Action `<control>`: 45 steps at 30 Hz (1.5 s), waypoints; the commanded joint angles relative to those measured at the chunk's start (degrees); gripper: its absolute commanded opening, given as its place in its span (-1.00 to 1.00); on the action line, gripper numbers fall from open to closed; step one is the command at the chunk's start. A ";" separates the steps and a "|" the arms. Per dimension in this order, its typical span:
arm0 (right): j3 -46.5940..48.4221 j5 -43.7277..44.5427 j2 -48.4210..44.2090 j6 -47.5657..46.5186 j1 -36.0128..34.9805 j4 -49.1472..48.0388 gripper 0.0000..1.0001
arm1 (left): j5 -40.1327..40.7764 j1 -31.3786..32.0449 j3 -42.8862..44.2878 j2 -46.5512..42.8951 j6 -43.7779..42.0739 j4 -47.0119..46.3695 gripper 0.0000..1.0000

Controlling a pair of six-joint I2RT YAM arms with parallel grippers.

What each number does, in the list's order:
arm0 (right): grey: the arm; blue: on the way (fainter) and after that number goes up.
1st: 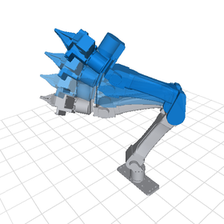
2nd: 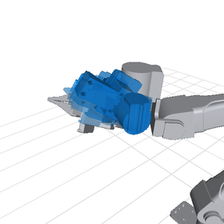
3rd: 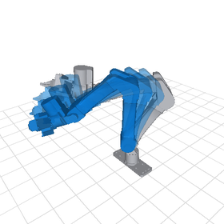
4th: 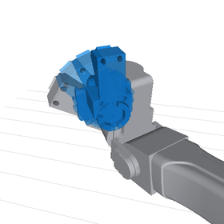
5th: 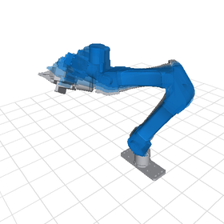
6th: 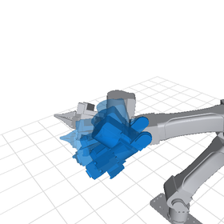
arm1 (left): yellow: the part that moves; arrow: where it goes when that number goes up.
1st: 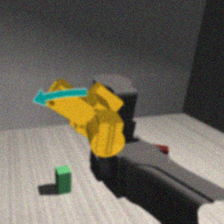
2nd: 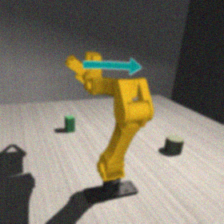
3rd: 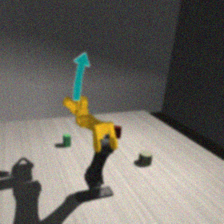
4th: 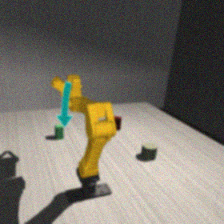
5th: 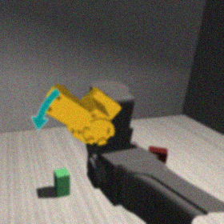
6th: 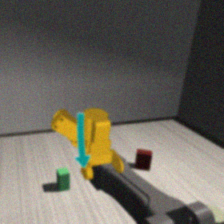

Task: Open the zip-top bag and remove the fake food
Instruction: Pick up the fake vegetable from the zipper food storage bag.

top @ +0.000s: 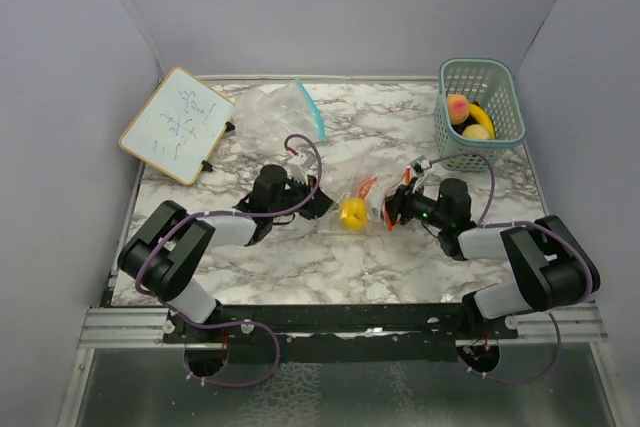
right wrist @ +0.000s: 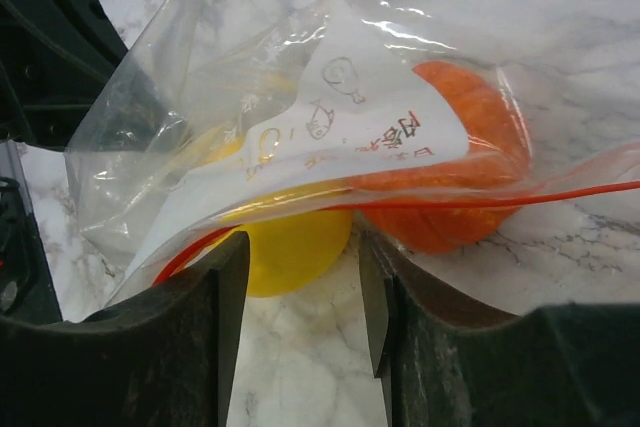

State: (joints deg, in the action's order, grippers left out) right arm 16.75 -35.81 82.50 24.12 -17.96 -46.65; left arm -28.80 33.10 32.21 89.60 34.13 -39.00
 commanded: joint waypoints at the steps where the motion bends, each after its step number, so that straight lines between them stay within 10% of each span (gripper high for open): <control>1: -0.42 2.47 1.61 1.35 -0.39 -6.32 0.04 | 1.29 0.21 -1.77 -0.81 -0.84 0.12 -1.00; 11: 0.22 12.80 -7.15 -4.29 -0.48 3.62 0.38 | 4.08 0.21 -2.13 3.78 -2.49 1.30 -1.00; 32: 14.30 21.70 14.56 -12.15 -8.23 6.99 0.98 | 1.95 0.30 0.81 8.48 -2.08 0.64 -1.00; 45: 19.08 21.75 20.93 -10.98 -8.41 5.74 0.73 | 1.64 0.30 -0.17 7.95 -2.99 2.18 -1.00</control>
State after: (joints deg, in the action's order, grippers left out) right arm 35.22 -15.55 102.06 13.19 -25.82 -40.29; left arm -25.65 33.12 32.51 98.26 32.32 -37.17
